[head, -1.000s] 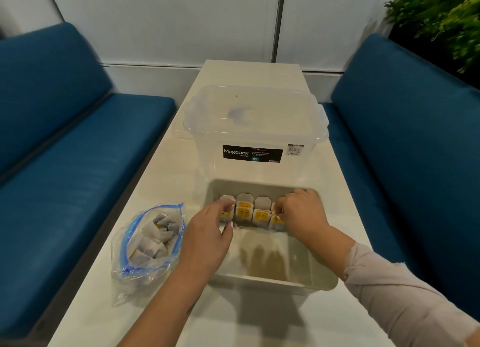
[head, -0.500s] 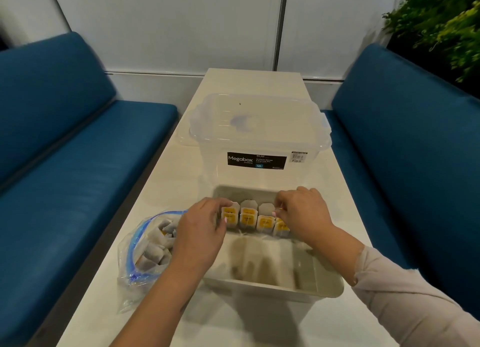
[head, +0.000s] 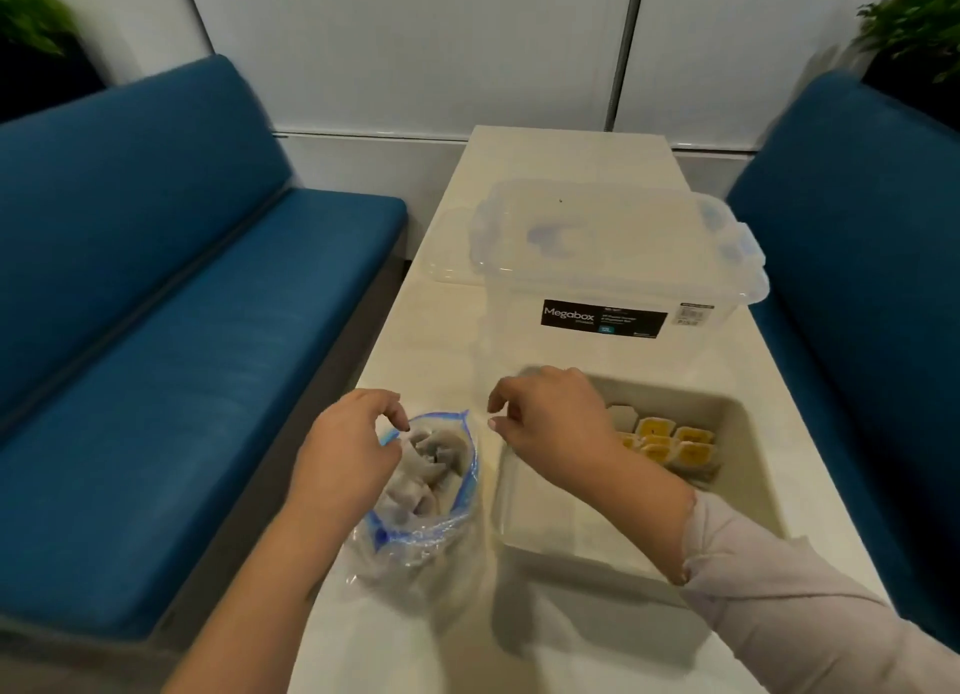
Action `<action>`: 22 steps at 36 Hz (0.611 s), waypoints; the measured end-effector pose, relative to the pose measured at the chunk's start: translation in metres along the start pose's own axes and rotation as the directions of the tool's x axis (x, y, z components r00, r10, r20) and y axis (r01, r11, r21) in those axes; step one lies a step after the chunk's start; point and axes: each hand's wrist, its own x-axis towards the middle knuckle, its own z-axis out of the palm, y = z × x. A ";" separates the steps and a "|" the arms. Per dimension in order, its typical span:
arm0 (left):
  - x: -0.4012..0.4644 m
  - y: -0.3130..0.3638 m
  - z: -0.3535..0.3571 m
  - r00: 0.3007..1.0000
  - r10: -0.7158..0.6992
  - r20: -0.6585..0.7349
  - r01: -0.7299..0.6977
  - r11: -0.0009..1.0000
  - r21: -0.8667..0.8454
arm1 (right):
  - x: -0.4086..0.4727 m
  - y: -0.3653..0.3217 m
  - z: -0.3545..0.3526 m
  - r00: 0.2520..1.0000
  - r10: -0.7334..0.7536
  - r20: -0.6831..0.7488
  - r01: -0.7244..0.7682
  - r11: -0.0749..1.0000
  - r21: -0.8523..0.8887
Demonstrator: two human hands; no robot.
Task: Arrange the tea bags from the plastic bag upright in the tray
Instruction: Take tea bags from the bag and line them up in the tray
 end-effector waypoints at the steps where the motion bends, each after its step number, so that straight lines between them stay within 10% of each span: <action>1: 0.000 -0.003 -0.002 1.000 -0.016 0.015 0.016 1.000 -0.002 | 0.002 -0.006 0.004 1.000 -0.005 0.012 0.005 1.000 0.001; 22: 0.008 -0.026 -0.011 0.987 -0.107 0.116 0.120 0.986 -0.114 | 0.024 -0.086 0.064 0.954 -0.128 0.271 0.143 0.989 -0.034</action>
